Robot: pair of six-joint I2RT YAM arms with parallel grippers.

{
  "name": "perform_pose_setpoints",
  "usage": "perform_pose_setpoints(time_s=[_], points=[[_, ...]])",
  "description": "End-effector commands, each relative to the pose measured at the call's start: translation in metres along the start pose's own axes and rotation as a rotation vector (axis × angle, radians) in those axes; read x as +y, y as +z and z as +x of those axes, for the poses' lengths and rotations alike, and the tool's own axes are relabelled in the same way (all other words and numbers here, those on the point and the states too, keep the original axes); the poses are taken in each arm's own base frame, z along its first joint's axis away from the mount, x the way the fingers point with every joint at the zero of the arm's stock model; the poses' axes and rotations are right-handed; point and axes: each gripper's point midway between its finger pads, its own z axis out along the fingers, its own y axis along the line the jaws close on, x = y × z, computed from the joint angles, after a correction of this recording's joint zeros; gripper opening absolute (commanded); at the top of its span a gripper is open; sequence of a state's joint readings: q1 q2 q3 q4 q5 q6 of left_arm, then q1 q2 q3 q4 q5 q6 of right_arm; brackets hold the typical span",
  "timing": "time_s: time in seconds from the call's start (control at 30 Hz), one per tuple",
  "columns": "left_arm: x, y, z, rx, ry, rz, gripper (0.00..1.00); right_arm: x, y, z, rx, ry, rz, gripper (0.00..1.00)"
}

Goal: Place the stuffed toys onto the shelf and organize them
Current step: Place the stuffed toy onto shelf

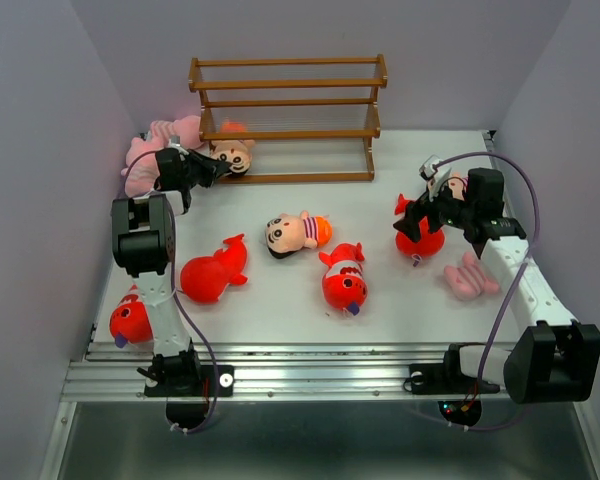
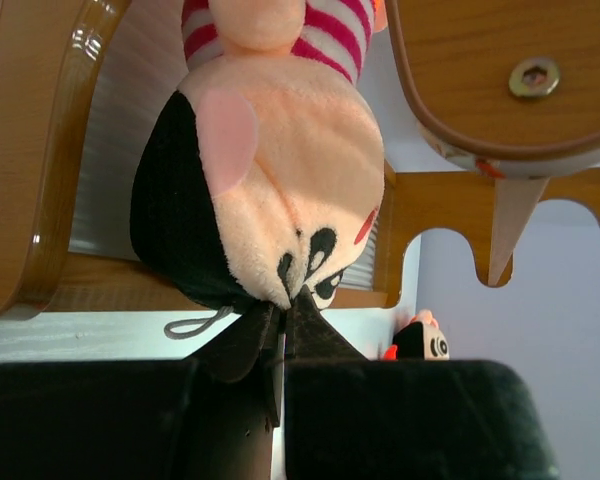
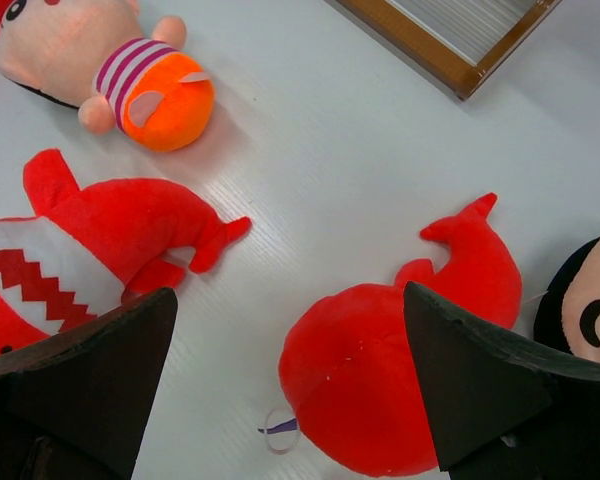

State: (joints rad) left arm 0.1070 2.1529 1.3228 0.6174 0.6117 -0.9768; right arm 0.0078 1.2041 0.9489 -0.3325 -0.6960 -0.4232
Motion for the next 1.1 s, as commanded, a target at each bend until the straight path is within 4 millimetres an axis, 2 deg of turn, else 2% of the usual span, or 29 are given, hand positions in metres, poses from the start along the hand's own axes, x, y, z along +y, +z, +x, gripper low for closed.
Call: perform_pose_setpoints(time_s=[0.0,0.13,0.23,0.33,0.43,0.63,0.9,1.0,1.07], points=[[-0.032,0.004,-0.027,-0.079,0.028,0.085,0.0,-0.004,0.002,-0.001,-0.006,-0.034,0.016,1.0],[-0.029,0.007,-0.024,-0.074,0.019,0.08,0.04,-0.006,0.003,0.002,0.002,-0.034,0.018,1.0],[-0.025,0.007,-0.023,-0.076,0.01,0.071,0.11,-0.006,0.003,0.003,0.004,-0.034,0.017,1.0],[-0.022,0.006,-0.02,-0.073,0.009,0.065,0.31,-0.006,0.004,0.003,0.006,-0.033,0.018,1.0],[-0.022,0.003,-0.018,-0.07,0.013,0.062,0.41,-0.006,0.004,0.003,0.007,-0.032,0.017,1.0],[-0.031,-0.004,-0.018,-0.068,0.03,0.076,0.48,-0.007,0.004,0.004,0.011,-0.031,0.019,1.0],[-0.061,-0.024,-0.018,-0.076,0.085,0.124,0.64,-0.007,0.004,0.004,0.011,-0.031,0.02,1.0],[-0.065,-0.032,-0.014,-0.076,0.106,0.126,0.69,-0.007,0.003,0.004,0.009,-0.035,0.021,1.0],[-0.061,-0.035,-0.009,-0.069,0.112,0.114,0.69,-0.007,0.004,0.004,0.01,-0.034,0.021,1.0]])
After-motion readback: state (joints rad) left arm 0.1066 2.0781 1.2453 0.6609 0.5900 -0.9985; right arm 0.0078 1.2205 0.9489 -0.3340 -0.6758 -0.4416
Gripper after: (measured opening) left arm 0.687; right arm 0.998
